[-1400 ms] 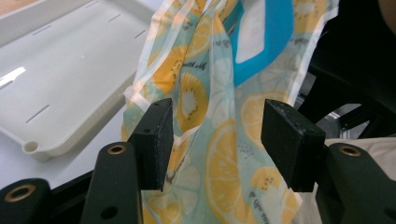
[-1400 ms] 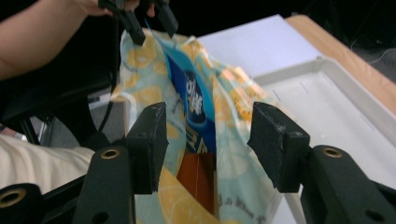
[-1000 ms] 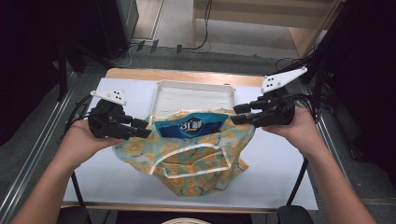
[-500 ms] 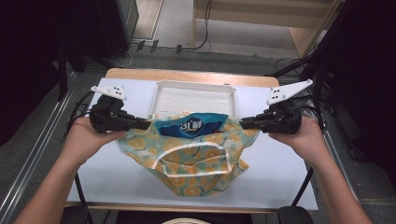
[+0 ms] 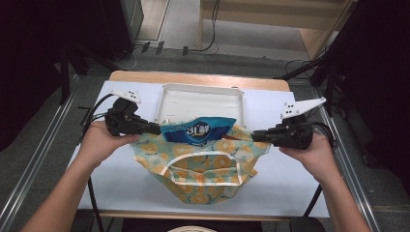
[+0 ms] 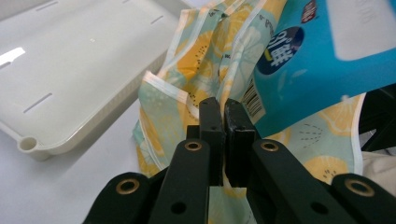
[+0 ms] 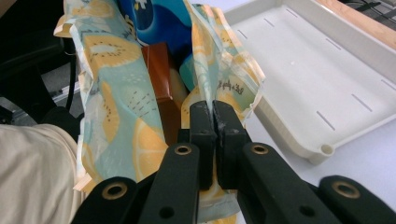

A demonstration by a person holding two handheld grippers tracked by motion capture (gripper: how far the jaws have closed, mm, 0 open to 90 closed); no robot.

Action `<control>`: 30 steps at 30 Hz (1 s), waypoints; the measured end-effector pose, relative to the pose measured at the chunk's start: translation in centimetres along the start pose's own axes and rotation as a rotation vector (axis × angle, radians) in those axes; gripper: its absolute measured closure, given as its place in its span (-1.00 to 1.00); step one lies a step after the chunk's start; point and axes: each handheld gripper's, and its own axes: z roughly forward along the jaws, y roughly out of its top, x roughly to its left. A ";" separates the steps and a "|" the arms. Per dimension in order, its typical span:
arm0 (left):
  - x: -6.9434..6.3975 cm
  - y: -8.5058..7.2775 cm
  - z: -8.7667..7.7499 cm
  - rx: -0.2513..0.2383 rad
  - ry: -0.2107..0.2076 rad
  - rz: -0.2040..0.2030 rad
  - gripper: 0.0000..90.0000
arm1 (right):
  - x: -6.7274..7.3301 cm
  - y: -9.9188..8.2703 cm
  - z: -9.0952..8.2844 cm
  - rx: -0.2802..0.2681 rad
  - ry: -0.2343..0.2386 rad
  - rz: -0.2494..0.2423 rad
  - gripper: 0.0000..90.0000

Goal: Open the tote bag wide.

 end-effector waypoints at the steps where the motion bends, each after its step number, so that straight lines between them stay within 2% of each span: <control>1: 0.1 -0.1 0.1 -0.001 -0.005 -0.003 0.97 | 0.0 0.0 0.0 0.000 0.000 0.000 0.98; 12: 1.3 -1.7 1.7 -0.004 -0.038 -0.045 0.96 | -0.1 -2.1 1.6 -0.016 0.010 0.039 0.98; 21: 2.2 -3.0 2.9 -0.001 -0.033 -0.068 0.98 | -0.5 -3.8 3.7 -0.029 0.019 0.066 0.99; 30: 2.9 -4.2 4.0 0.017 -0.040 -0.086 0.99 | -1.1 -4.9 5.0 -0.052 0.014 0.092 1.00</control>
